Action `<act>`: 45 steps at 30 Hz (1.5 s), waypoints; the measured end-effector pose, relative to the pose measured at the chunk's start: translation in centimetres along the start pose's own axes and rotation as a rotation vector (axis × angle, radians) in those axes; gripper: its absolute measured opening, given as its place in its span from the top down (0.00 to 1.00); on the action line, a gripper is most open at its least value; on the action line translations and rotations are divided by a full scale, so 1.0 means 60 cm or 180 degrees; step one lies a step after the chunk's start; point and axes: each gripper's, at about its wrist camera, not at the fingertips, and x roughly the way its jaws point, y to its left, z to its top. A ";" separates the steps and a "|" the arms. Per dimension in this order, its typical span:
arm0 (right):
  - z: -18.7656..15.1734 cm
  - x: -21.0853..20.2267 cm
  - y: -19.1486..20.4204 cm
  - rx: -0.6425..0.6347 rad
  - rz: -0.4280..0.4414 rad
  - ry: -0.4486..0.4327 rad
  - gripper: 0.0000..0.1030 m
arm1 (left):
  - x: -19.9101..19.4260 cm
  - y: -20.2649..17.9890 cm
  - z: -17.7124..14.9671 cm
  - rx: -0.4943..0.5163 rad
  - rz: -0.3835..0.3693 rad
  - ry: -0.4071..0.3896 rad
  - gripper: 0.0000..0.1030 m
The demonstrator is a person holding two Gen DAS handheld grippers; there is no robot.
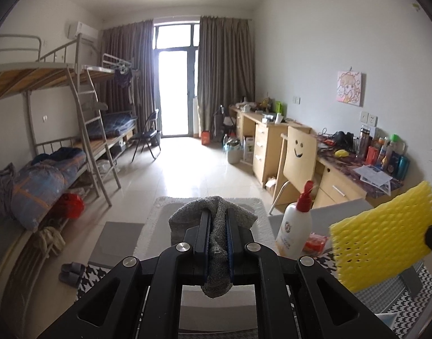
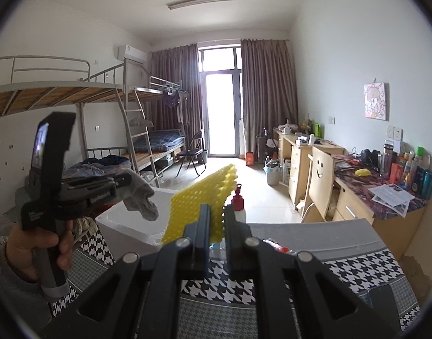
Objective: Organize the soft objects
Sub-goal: 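Carry the grey sock and yellow sleeve over the white foam box, then open the left gripper to drop the sock while the right gripper drops the sleeve into the box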
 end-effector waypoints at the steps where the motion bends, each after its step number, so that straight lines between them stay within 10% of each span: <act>1: 0.000 0.001 0.001 -0.0008 0.0004 0.0001 0.89 | 0.007 0.001 -0.001 -0.0013 0.0001 0.0034 0.91; 9: 0.002 0.016 0.006 -0.0028 0.0012 0.0056 0.89 | 0.040 0.005 -0.010 -0.0062 -0.0043 0.0239 0.88; 11: 0.002 0.020 0.007 -0.0028 0.0002 0.0065 0.89 | 0.044 0.005 -0.012 -0.0022 -0.0043 0.0263 0.74; 13: 0.004 0.024 0.009 -0.0022 0.0009 0.0091 0.89 | 0.040 0.010 -0.013 -0.0037 0.0043 0.0239 0.29; 15: 0.006 0.029 0.014 -0.0038 0.0006 0.0109 0.89 | 0.029 0.014 -0.014 -0.0056 0.0076 0.0129 0.11; 19: 0.010 0.037 0.023 -0.0073 -0.0007 0.0128 0.89 | 0.007 0.030 -0.017 -0.0076 0.0144 0.0031 0.03; 45: 0.030 0.130 0.092 -0.0064 0.0183 0.0340 0.88 | -0.061 0.101 -0.058 -0.0229 0.0406 -0.0140 0.01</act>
